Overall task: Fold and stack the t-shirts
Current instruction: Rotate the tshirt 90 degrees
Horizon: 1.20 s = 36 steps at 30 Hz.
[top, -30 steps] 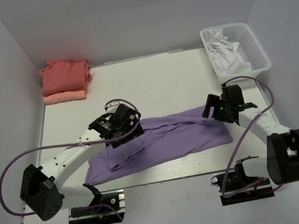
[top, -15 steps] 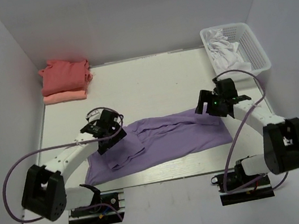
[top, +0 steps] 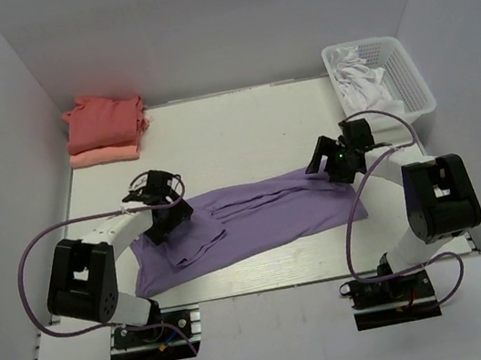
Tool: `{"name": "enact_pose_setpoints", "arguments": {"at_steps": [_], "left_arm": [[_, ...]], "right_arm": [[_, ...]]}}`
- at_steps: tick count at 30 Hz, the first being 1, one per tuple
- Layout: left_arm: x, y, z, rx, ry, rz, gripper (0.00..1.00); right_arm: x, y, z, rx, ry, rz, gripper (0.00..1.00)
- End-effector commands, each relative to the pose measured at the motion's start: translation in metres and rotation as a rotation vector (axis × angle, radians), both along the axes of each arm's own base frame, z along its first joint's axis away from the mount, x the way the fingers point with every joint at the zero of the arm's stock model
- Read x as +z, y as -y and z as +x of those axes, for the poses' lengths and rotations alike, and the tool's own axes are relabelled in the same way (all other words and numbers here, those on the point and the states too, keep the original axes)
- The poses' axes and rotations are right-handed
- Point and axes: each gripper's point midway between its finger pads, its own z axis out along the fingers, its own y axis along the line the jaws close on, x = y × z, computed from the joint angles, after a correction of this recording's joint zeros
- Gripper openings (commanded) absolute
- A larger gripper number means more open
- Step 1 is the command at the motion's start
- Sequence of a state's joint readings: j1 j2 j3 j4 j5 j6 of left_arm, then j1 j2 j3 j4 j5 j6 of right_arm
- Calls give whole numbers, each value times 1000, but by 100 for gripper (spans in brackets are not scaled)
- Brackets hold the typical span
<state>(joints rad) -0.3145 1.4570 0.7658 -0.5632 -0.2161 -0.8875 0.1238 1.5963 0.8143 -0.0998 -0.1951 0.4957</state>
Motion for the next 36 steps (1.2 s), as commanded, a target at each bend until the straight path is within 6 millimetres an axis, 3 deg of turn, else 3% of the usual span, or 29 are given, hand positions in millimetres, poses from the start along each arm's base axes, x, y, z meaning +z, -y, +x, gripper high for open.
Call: {"name": "enact_pose_setpoints", "arguments": {"at_steps": [1, 3, 4, 5, 6, 7, 8, 9, 10, 11, 12, 13, 14, 15, 16, 17, 18, 19, 20, 21, 22, 24, 26, 28, 30, 31, 33, 34, 36], "left_arm": [[-15, -18, -2, -12, -59, 45, 100], [-19, -10, 15, -69, -58, 38, 100], [-10, -2, 40, -82, 0, 19, 100], [-9, 4, 52, -97, 13, 9, 100], [-8, 14, 64, -141, 26, 0, 100], [-7, 25, 87, -152, 42, -4, 100], [-4, 34, 103, -184, 69, -13, 100], [-3, 54, 113, -242, 84, -54, 100], [10, 71, 137, -288, 143, -81, 100], [-4, 86, 149, -326, 145, -107, 100], [13, 110, 172, -374, 196, -149, 100], [11, 121, 184, -407, 209, -143, 100], [-21, 128, 185, -416, 133, -131, 100], [0, 149, 217, -445, 206, -139, 100], [-8, 167, 219, -498, 190, -135, 100], [17, 192, 249, -519, 275, -160, 100], [-21, 209, 250, -557, 220, -164, 100], [-26, 218, 260, -556, 221, -186, 100], [3, 245, 280, -587, 300, -247, 100], [1, 254, 289, -586, 316, -280, 100], [-25, 262, 290, -558, 280, -323, 100], [-12, 273, 308, -526, 364, -369, 100], [-13, 277, 316, -479, 417, -408, 100], [1, 278, 327, -458, 467, -408, 100], [-9, 276, 333, -428, 464, -394, 100], [-10, 273, 336, -414, 466, -376, 100], [-6, 274, 340, -390, 488, -388, 100], [-8, 273, 341, -385, 492, -381, 100], [-13, 276, 340, -386, 483, -402, 100]], "right_arm": [[-42, 28, -34, -100, -164, -88, 90], [-33, 32, -39, -93, -137, -116, 90], [-31, 32, -43, -84, -132, -129, 90], [-18, 29, -46, -74, -89, -110, 90], [-22, 26, -59, -58, -107, -101, 90], [-27, 20, -74, -36, -129, -83, 90], [-16, 17, -79, -20, -99, -70, 90], [-16, 11, -87, 7, -99, -72, 90], [-28, 3, -112, 59, -137, -72, 90], [-25, -4, -119, 92, -122, -55, 90], [-21, -13, -127, 127, -107, -44, 90], [-30, -21, -149, 178, -132, -33, 90], [-30, -34, -160, 242, -136, -7, 90], [-31, -39, -170, 258, -146, 13, 90], [-31, -50, -181, 316, -143, 24, 90], [-30, -61, -192, 367, -148, 34, 90], [-31, -66, -199, 390, -161, 32, 90], [-27, -79, -207, 458, -145, 35, 90], [-25, -90, -215, 517, -139, 28, 90], [-28, -93, -222, 542, -158, 17, 90], [-25, -106, -238, 642, -153, 15, 90], [-22, -121, -251, 765, -147, 46, 90], [-17, -139, -277, 922, -137, 93, 90], [-8, -154, -306, 1128, -138, 173, 90], [-10, -158, -313, 1186, -123, 152, 90], [-12, -159, -329, 1264, -135, 124, 90], [-7, -170, -332, 1313, -113, 112, 90], [-15, -168, -343, 1362, -142, 78, 90], [-11, -176, -340, 1367, -114, 52, 90]]}}
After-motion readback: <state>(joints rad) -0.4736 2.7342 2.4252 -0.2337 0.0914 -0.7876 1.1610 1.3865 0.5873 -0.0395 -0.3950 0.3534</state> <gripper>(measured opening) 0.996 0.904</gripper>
